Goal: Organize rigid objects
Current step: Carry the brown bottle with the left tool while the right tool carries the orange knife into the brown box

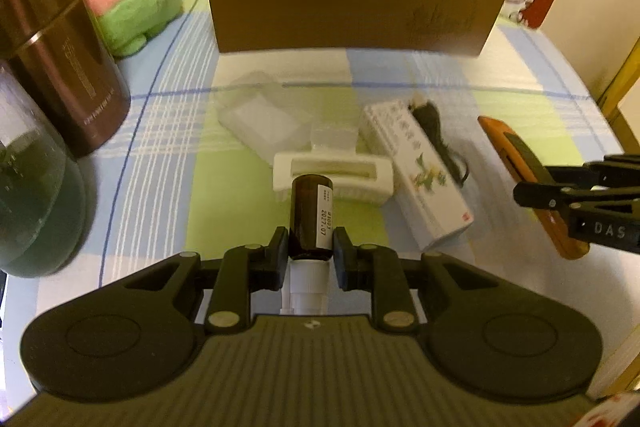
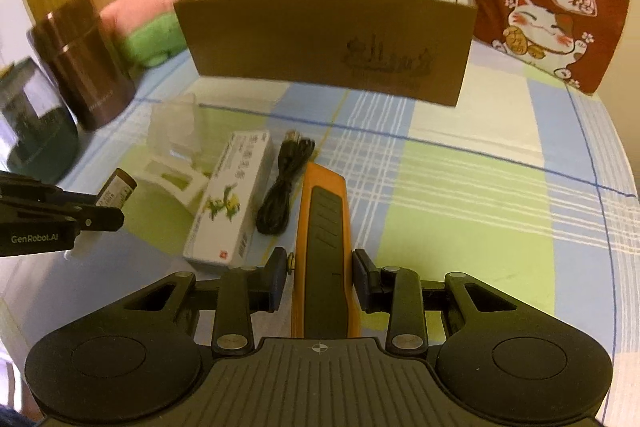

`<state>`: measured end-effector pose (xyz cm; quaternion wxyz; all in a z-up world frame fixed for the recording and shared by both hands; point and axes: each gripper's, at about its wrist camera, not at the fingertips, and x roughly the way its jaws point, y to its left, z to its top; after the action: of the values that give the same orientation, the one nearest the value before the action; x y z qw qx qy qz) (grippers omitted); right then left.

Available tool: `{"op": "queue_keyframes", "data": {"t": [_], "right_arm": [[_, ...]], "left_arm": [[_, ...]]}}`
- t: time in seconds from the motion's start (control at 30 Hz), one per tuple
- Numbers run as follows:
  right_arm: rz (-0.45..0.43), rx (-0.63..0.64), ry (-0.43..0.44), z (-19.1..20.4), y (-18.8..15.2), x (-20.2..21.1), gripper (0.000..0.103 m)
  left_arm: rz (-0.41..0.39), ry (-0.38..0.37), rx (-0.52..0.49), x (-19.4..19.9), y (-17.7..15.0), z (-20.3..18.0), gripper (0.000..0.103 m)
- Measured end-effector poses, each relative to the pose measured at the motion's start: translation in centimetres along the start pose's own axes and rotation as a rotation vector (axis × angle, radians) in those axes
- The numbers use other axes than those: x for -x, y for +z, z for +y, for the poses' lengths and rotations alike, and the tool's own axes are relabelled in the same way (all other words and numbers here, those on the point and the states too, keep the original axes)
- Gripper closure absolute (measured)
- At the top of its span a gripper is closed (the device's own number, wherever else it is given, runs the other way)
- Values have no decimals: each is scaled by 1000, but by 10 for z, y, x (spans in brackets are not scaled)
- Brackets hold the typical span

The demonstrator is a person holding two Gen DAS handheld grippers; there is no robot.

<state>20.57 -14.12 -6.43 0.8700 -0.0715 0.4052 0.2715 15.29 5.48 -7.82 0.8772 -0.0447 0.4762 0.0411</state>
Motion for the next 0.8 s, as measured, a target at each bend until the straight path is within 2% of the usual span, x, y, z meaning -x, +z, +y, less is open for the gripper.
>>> {"op": "queue_keyframes", "data": {"t": [0.37, 0.8], "right_arm": [[-64, -4, 50, 2, 34, 15, 71], [-184, 16, 112, 1, 128, 10, 71]], "left_arm": [[-79, -33, -8, 19, 41, -2, 84], [-190, -14, -39, 11, 140, 1, 84]]}}
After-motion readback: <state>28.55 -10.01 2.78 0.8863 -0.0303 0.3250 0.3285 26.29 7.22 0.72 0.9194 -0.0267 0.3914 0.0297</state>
